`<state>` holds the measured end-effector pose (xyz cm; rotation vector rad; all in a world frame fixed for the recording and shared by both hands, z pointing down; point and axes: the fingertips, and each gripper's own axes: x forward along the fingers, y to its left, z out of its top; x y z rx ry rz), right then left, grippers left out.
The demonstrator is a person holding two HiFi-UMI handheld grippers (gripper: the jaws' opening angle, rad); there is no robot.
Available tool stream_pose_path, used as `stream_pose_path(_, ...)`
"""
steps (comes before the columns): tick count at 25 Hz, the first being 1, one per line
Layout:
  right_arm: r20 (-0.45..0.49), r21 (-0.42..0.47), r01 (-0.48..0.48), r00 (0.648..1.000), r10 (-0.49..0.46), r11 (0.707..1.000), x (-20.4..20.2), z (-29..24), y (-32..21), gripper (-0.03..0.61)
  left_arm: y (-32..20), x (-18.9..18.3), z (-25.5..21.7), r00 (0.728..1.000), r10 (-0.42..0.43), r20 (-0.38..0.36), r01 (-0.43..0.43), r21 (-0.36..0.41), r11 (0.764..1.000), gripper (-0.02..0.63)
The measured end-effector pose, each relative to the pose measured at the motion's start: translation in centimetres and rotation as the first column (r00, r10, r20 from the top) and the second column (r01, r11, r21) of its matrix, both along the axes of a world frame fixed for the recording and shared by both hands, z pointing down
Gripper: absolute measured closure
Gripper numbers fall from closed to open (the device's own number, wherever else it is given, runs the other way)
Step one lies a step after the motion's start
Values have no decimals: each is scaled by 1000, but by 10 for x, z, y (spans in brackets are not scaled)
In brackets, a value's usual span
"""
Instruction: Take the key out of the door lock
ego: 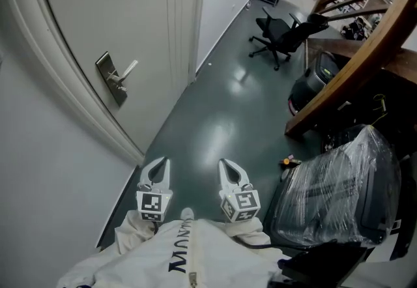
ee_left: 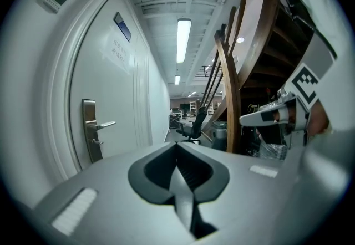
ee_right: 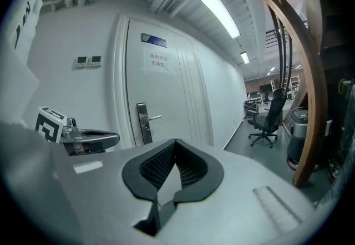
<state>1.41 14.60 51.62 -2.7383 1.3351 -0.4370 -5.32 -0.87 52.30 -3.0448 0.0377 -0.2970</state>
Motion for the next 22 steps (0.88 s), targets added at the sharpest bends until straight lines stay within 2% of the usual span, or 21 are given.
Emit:
stream_pose_path(12, 32, -31, -17, 999, 18, 999, 38, 14, -10, 578, -17, 44, 13, 1000, 12, 13, -11, -19, 1000, 614)
stream_pose_path(22, 36, 0, 75, 997, -75, 997, 123, 15, -50, 578, -50, 112, 9, 996, -83, 23, 83, 12, 997, 614)
